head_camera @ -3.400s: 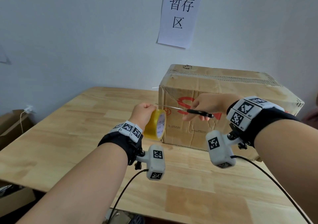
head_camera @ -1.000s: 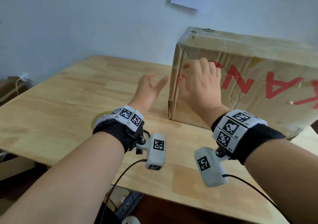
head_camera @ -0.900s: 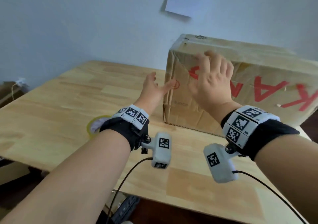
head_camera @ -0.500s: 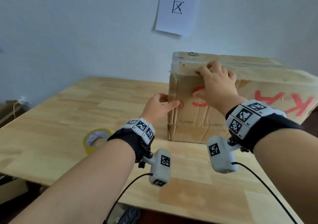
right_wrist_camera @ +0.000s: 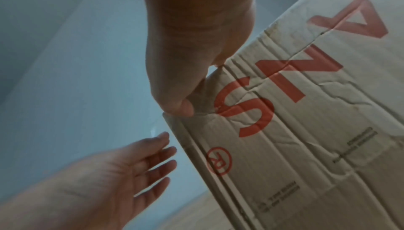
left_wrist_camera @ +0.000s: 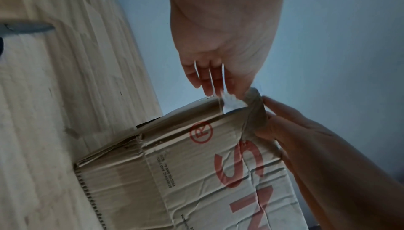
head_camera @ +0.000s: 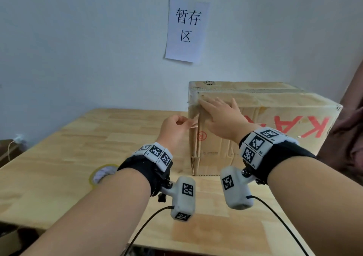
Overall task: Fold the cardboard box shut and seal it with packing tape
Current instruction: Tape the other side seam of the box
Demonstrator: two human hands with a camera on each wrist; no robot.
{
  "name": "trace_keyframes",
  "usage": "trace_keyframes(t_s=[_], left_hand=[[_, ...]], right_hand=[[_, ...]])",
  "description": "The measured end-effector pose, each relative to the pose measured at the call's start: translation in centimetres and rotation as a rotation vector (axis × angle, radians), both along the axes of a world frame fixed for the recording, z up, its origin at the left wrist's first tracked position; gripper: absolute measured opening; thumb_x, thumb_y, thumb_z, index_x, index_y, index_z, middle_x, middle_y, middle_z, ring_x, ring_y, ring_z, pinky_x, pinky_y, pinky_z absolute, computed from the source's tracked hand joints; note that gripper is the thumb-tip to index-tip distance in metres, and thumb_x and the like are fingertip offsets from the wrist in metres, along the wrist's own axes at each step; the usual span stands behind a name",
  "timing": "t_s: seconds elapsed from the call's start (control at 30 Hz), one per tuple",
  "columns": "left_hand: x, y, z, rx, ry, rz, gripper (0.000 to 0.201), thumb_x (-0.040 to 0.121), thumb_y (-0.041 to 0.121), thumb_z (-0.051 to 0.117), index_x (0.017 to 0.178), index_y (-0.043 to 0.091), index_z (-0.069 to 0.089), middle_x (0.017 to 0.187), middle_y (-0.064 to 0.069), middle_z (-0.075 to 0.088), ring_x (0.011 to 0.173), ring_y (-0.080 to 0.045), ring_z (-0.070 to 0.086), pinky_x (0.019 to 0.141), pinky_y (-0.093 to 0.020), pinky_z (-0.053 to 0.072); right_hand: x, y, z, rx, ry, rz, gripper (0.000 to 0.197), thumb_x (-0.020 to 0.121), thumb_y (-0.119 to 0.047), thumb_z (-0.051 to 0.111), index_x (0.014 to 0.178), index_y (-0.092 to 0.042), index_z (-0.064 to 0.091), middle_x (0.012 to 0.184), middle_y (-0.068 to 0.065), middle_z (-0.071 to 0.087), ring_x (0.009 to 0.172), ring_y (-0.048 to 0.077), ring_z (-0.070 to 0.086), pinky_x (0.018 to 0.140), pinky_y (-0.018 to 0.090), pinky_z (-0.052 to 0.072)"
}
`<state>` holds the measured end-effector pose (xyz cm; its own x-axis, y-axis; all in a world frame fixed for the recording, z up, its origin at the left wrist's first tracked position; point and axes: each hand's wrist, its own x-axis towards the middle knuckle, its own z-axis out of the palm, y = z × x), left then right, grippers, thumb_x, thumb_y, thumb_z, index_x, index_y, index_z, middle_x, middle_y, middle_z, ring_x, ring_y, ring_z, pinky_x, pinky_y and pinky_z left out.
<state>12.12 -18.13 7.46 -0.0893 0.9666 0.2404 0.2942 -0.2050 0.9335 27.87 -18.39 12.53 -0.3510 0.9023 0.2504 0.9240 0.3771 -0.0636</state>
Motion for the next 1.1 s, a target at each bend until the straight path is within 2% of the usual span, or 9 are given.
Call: trace_keyframes(t_s=[0.13, 0.23, 0.33, 0.4, 0.57, 0.7, 0.8, 0.9, 1.1], left_hand=[[-0.3, 0.1, 0.2, 0.035, 0.041, 0.005, 0.010, 0.091, 0.018, 0.061, 0.085, 0.011, 0.065, 0.074, 0.005, 0.062, 0.068, -0.005, 0.055, 0.064, -0.019, 0.041], [-0.6, 0.2, 0.2, 0.040, 0.067, -0.005, 0.012, 0.090, 0.016, 0.062, 0.091, 0.005, 0.066, 0.075, 0.005, 0.062, 0.066, -0.003, 0.054, 0.063, -0.016, 0.041], [-0.5, 0.7, 0.0, 0.036, 0.076, 0.010, 0.008, 0.089, 0.016, 0.064, 0.088, 0.008, 0.064, 0.076, 0.004, 0.063, 0.073, -0.010, 0.059, 0.069, -0.020, 0.043], [-0.4, 1.0, -0.2, 0.034, 0.087, 0.027, 0.007, 0.089, 0.017, 0.064, 0.085, 0.011, 0.063, 0.077, 0.003, 0.063, 0.074, -0.013, 0.058, 0.068, -0.024, 0.043], [-0.2, 1.7, -0.4, 0.038, 0.114, 0.049, 0.010, 0.090, 0.018, 0.063, 0.088, 0.008, 0.064, 0.082, -0.003, 0.065, 0.080, -0.018, 0.061, 0.076, -0.029, 0.049], [-0.2, 2.3, -0.4, 0.053, 0.144, 0.068, 0.010, 0.089, 0.019, 0.064, 0.087, 0.009, 0.064, 0.083, -0.003, 0.066, 0.083, -0.020, 0.062, 0.082, -0.033, 0.050], [-0.8, 2.7, -0.6, 0.004, 0.278, 0.057, 0.016, 0.088, 0.021, 0.065, 0.093, 0.007, 0.066, 0.092, -0.007, 0.068, 0.090, -0.022, 0.063, 0.081, -0.030, 0.048], [-2.7, 2.3, -1.7, -0.105, 0.489, 0.039, 0.039, 0.088, 0.025, 0.065, 0.118, 0.002, 0.060, 0.115, -0.010, 0.064, 0.108, -0.024, 0.059, 0.092, -0.029, 0.044], [-5.4, 1.5, -1.0, -0.032, 0.470, 0.069, 0.037, 0.092, 0.021, 0.058, 0.126, 0.008, 0.054, 0.121, -0.005, 0.060, 0.110, -0.019, 0.057, 0.091, -0.026, 0.043]], right_hand=[[-0.3, 0.6, 0.2, -0.010, -0.021, -0.006, 0.060, 0.095, -0.027, 0.033, 0.152, -0.032, 0.013, 0.160, -0.005, 0.013, 0.147, 0.018, 0.009, 0.116, 0.057, -0.003], [-0.6, 1.1, 0.4, 0.026, 0.037, -0.024, 0.050, 0.099, -0.033, 0.028, 0.148, -0.033, 0.029, 0.156, -0.006, 0.027, 0.144, 0.018, 0.023, 0.117, 0.056, 0.005], [-0.9, 1.4, 0.2, 0.090, 0.167, -0.048, 0.040, 0.099, -0.046, 0.031, 0.130, -0.035, 0.053, 0.135, -0.005, 0.053, 0.127, 0.021, 0.045, 0.112, 0.054, 0.021], [-1.1, 1.6, 0.2, 0.123, 0.220, -0.083, 0.036, 0.096, -0.050, 0.039, 0.121, -0.034, 0.059, 0.123, -0.004, 0.056, 0.119, 0.022, 0.048, 0.108, 0.053, 0.026], [-2.2, 2.2, -0.3, 0.221, 0.255, -0.161, 0.030, 0.089, -0.047, 0.056, 0.109, -0.026, 0.062, 0.114, 0.000, 0.054, 0.113, 0.027, 0.046, 0.102, 0.046, 0.027], [-2.7, 3.0, -2.0, 0.354, 0.155, -0.131, 0.041, 0.088, -0.047, 0.059, 0.116, -0.018, 0.053, 0.118, 0.005, 0.051, 0.112, 0.029, 0.048, 0.100, 0.043, 0.029], [-2.7, 3.5, -3.4, 0.416, 0.094, -0.122, 0.053, 0.086, -0.051, 0.059, 0.121, -0.013, 0.049, 0.119, 0.008, 0.053, 0.113, 0.030, 0.050, 0.106, 0.045, 0.026], [-2.8, 3.4, -3.8, 0.413, 0.072, -0.115, 0.064, 0.081, -0.057, 0.061, 0.124, -0.012, 0.045, 0.122, 0.006, 0.055, 0.120, 0.030, 0.047, 0.112, 0.048, 0.018], [-5.0, 2.1, -4.0, 0.372, 0.045, -0.238, 0.093, 0.068, -0.081, 0.051, 0.125, -0.008, 0.040, 0.131, 0.007, 0.050, 0.137, 0.038, 0.030, 0.110, 0.066, -0.001]])
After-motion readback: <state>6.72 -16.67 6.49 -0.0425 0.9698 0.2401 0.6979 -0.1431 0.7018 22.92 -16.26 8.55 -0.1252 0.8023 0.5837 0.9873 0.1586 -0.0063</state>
